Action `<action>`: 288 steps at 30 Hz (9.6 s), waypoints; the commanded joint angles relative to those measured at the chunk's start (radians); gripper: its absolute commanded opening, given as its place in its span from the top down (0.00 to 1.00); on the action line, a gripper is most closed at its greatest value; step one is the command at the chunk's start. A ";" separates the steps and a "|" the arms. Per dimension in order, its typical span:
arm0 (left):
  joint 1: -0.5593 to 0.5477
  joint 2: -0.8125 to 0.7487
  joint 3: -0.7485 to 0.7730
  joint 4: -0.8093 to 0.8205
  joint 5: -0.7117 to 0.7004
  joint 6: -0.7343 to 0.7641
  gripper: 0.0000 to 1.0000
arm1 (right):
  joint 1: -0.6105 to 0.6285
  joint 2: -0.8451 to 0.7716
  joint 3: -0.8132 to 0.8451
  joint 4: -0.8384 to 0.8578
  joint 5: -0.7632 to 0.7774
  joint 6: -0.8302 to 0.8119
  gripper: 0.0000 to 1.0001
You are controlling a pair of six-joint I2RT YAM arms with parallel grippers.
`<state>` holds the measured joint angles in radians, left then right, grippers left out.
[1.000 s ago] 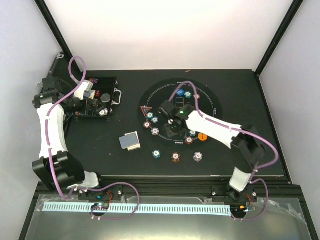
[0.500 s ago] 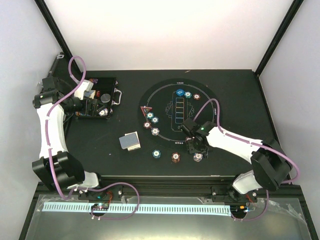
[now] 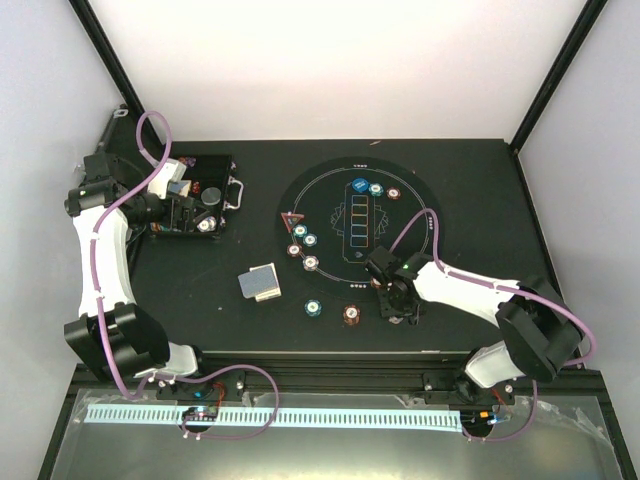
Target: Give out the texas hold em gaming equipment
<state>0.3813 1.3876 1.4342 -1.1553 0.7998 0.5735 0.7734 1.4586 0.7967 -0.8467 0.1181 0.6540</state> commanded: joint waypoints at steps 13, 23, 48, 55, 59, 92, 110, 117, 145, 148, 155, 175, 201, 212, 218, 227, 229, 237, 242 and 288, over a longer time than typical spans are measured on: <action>0.008 0.002 0.034 -0.010 0.024 0.016 0.01 | -0.003 -0.018 -0.004 0.026 -0.003 0.003 0.62; 0.009 0.000 0.033 -0.011 0.014 0.018 0.01 | -0.002 -0.029 0.005 0.016 -0.021 -0.008 0.78; 0.011 -0.002 0.027 -0.008 0.010 0.015 0.01 | -0.267 0.734 1.179 -0.179 0.123 -0.267 0.85; 0.016 0.005 0.036 -0.009 0.028 0.016 0.01 | -0.285 1.062 1.623 -0.304 0.119 -0.281 0.85; 0.016 0.008 0.035 -0.009 0.029 0.016 0.01 | -0.296 1.071 1.572 -0.242 0.108 -0.281 0.85; 0.021 -0.014 0.030 -0.009 -0.009 0.018 0.01 | -0.221 0.433 0.881 -0.053 0.067 -0.239 0.29; 0.025 -0.017 -0.057 0.001 0.032 0.058 0.01 | 0.044 -0.251 -0.099 0.053 -0.051 0.110 0.24; 0.025 -0.024 -0.044 -0.005 0.031 0.048 0.01 | 0.061 -0.169 -0.146 0.135 -0.078 0.098 0.28; 0.025 -0.025 -0.032 -0.024 0.032 0.057 0.01 | 0.059 -0.032 -0.093 0.116 0.046 0.051 0.44; 0.025 -0.024 -0.033 -0.027 0.032 0.058 0.01 | 0.059 -0.027 -0.085 0.118 0.045 0.047 0.46; 0.025 -0.024 -0.029 -0.027 0.029 0.055 0.01 | 0.058 -0.013 -0.086 0.137 0.028 0.036 0.57; 0.025 -0.022 -0.014 -0.052 0.032 0.078 0.01 | -0.153 -0.114 0.166 -0.031 0.079 -0.127 0.78; -0.040 0.024 -0.095 -0.161 -0.077 0.381 0.01 | -0.411 0.399 0.346 0.214 0.074 -0.206 0.79; -0.261 0.033 -0.227 -0.074 -0.236 0.437 0.01 | -0.410 0.324 0.266 0.225 0.044 -0.183 0.54; -0.373 0.023 -0.296 -0.010 -0.274 0.476 0.01 | -0.410 0.263 0.284 0.190 0.076 -0.185 0.30; -0.485 0.071 -0.349 0.080 -0.353 0.498 0.01 | -0.375 0.030 0.259 0.158 0.061 -0.159 0.21; -0.508 0.084 -0.358 0.104 -0.378 0.489 0.01 | -0.333 -0.033 0.219 0.178 0.029 -0.142 0.21; -0.608 0.117 -0.465 0.258 -0.573 0.462 0.01 | -0.071 -0.149 0.062 0.238 0.018 0.008 0.20; -0.618 0.085 -0.498 0.300 -0.595 0.445 0.01 | -0.023 -0.187 0.007 0.247 0.007 0.049 0.19; -0.592 0.110 -0.668 0.508 -0.662 0.485 0.01 | 0.005 -0.239 0.021 0.202 -0.018 0.068 0.21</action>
<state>-0.2218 1.4731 0.7719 -0.6792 0.1566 1.0298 0.7704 1.2293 0.7879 -0.6373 0.1017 0.7139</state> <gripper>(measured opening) 0.988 0.790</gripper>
